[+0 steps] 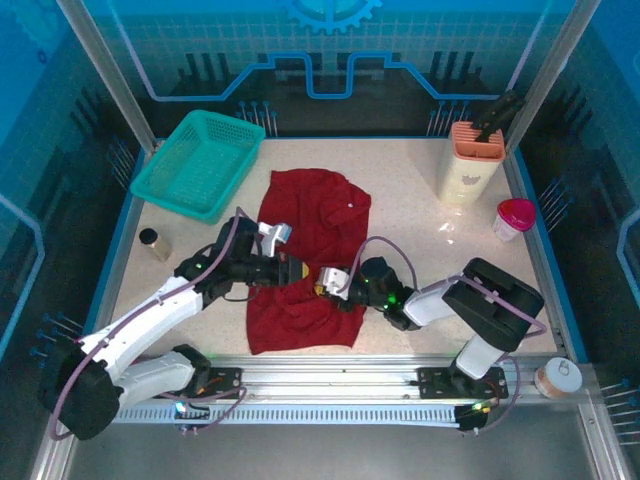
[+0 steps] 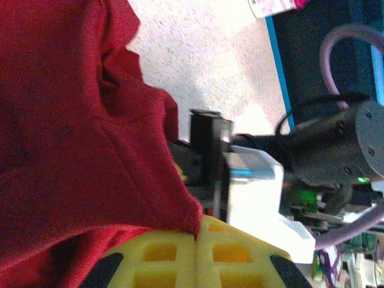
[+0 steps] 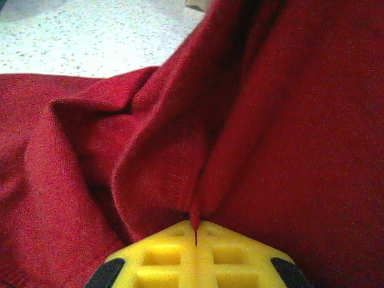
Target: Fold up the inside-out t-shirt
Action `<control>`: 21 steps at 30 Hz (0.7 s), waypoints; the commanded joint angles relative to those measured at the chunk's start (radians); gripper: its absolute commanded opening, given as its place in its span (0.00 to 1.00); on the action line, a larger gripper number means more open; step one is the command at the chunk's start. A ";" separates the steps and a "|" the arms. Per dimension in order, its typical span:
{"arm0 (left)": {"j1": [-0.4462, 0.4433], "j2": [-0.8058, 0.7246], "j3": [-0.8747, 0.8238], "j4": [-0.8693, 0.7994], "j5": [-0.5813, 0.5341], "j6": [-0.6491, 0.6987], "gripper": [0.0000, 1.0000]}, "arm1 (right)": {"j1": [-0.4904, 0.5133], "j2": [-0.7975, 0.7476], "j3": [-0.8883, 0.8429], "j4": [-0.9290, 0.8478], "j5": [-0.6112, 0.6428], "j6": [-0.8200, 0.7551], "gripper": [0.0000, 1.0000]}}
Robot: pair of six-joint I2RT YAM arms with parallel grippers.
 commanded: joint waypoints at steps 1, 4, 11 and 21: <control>0.055 -0.020 -0.042 0.035 -0.025 -0.004 0.00 | 0.006 -0.130 -0.023 -0.004 0.001 -0.028 0.00; 0.096 0.031 -0.063 0.054 -0.073 0.009 0.00 | 0.052 -0.290 0.041 -0.308 -0.061 -0.173 0.00; 0.111 0.132 -0.088 0.154 -0.048 -0.003 0.00 | 0.253 -0.335 0.255 -0.818 0.033 -0.441 0.00; 0.155 0.087 -0.124 0.172 0.059 -0.032 0.00 | 0.061 -0.328 0.196 -0.768 -0.061 -0.076 0.00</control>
